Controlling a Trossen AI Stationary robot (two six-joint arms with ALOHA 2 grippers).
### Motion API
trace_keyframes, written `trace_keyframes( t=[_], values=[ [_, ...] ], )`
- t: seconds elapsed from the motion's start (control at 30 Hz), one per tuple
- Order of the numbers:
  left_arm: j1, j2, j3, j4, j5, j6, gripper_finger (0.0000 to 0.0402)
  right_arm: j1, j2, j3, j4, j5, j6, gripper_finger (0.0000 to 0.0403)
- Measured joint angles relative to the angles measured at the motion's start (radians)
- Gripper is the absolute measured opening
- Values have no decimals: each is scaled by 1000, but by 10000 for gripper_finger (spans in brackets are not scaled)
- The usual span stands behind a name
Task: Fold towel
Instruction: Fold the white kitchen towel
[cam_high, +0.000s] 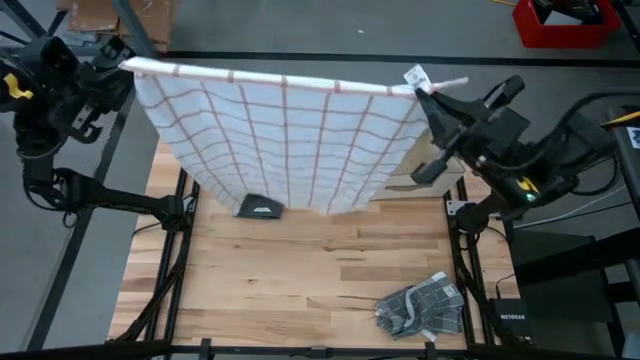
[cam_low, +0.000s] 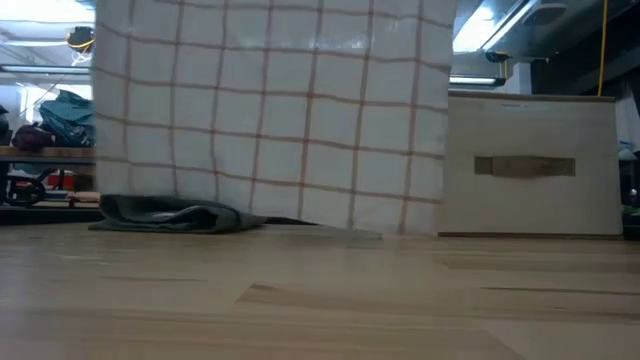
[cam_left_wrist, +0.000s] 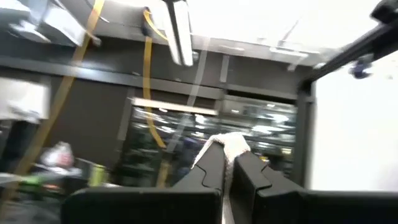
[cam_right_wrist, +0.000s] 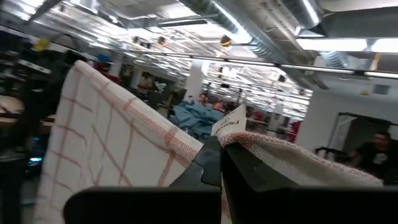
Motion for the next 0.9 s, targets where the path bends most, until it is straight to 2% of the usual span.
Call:
trace_keyframes(
  t=[0.13, 0.23, 0.6, 0.9],
  values=[
    [0, 0, 1, 0, 132, -145, 0, 63, 0, 0, 1, 4, 34, 5],
    [0, 3, 1, 1, 187, -229, 0, 106, 0, 0, -2, 4, 64, 5],
    [-8, 23, 2, 107, 219, -305, 0, 206, 0, 0, 81, -60, 151, 5],
    [-113, 56, 4, -58, 246, -292, 0, 294, -1, 1, 53, -23, 282, 5]
  ],
)
